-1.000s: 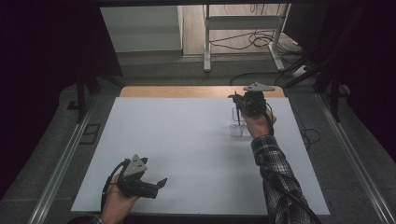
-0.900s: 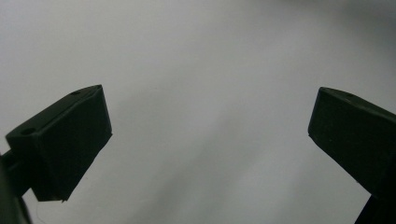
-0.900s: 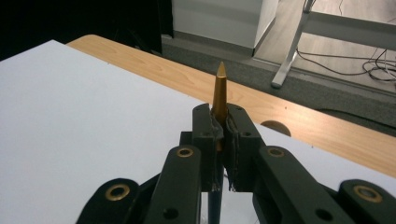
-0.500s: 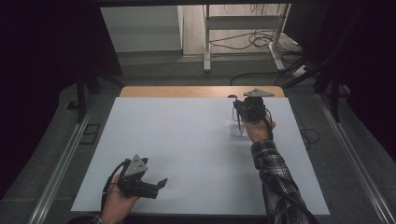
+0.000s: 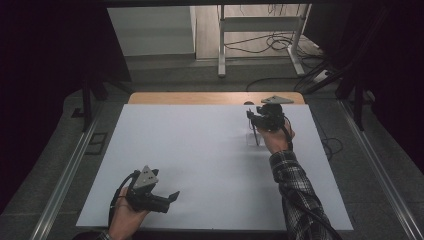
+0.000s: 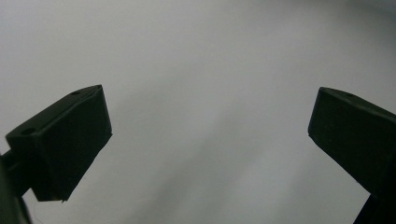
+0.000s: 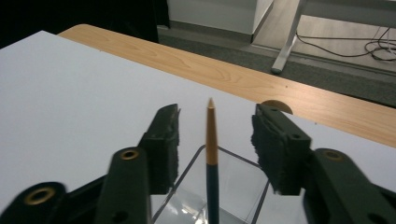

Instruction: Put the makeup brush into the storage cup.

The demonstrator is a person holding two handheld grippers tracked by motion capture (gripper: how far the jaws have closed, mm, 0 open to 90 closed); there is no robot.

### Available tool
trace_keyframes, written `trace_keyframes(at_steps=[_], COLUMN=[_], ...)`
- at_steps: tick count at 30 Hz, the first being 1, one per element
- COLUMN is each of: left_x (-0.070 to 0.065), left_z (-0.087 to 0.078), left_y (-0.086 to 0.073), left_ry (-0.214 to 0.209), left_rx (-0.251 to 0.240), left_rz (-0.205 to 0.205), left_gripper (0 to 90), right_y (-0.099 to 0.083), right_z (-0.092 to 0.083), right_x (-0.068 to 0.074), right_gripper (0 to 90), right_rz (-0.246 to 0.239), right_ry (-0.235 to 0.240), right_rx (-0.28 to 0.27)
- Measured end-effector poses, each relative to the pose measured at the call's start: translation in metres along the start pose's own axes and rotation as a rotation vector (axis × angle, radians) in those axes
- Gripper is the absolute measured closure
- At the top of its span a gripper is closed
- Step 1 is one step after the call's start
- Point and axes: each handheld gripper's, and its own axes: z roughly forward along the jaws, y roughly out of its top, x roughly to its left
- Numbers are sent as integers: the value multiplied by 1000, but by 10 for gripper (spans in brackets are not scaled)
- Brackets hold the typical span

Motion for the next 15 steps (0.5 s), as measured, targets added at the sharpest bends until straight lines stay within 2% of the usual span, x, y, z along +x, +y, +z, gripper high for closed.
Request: trace_keyframes(at_steps=[5, 15], left_x=[2, 8], left_z=[-2, -6], left_y=[0, -1], left_ry=[-1, 6], left_rx=[-11, -34], left_rz=[-12, -27], left_gripper=[0, 0], right_y=[1, 2], right_z=[-2, -10], right_x=[2, 7], right_gripper=[406, 361], right_rz=[-11, -39], right_ry=[6, 30], right_rx=[10, 22])
